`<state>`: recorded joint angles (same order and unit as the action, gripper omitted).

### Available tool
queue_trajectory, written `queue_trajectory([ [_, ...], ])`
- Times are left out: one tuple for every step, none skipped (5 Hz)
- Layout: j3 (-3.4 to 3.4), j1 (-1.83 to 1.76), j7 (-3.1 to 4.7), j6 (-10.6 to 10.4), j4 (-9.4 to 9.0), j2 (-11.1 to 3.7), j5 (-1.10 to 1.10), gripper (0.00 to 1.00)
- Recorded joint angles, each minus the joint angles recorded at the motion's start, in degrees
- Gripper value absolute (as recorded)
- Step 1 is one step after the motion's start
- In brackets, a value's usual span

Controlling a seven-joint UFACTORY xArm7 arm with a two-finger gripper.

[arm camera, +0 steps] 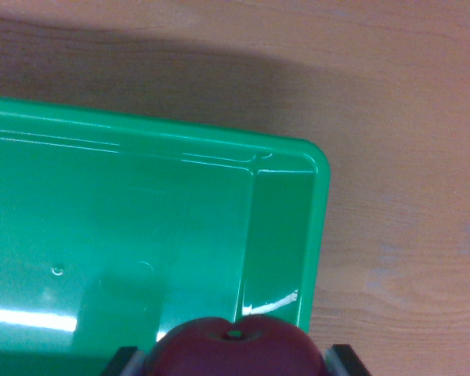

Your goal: Pick fruit

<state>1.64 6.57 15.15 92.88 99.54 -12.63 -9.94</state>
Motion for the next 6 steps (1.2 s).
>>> queue_trajectory([
  [0.0, 0.0, 0.0, 0.0, 0.0, 0.0, 0.0, 1.0],
  [-0.03, -0.01, 0.24, 1.4, 1.01, 0.4, 0.08, 1.0],
  [-0.03, -0.01, 0.24, 1.4, 1.01, 0.4, 0.08, 1.0],
  [-0.05, -0.03, 0.43, 2.51, 1.82, 0.72, 0.14, 1.0],
  [-0.06, -0.03, 0.57, 3.33, 2.41, 0.96, 0.19, 1.0],
  [-0.06, -0.03, 0.57, 3.33, 2.41, 0.96, 0.19, 1.0],
])
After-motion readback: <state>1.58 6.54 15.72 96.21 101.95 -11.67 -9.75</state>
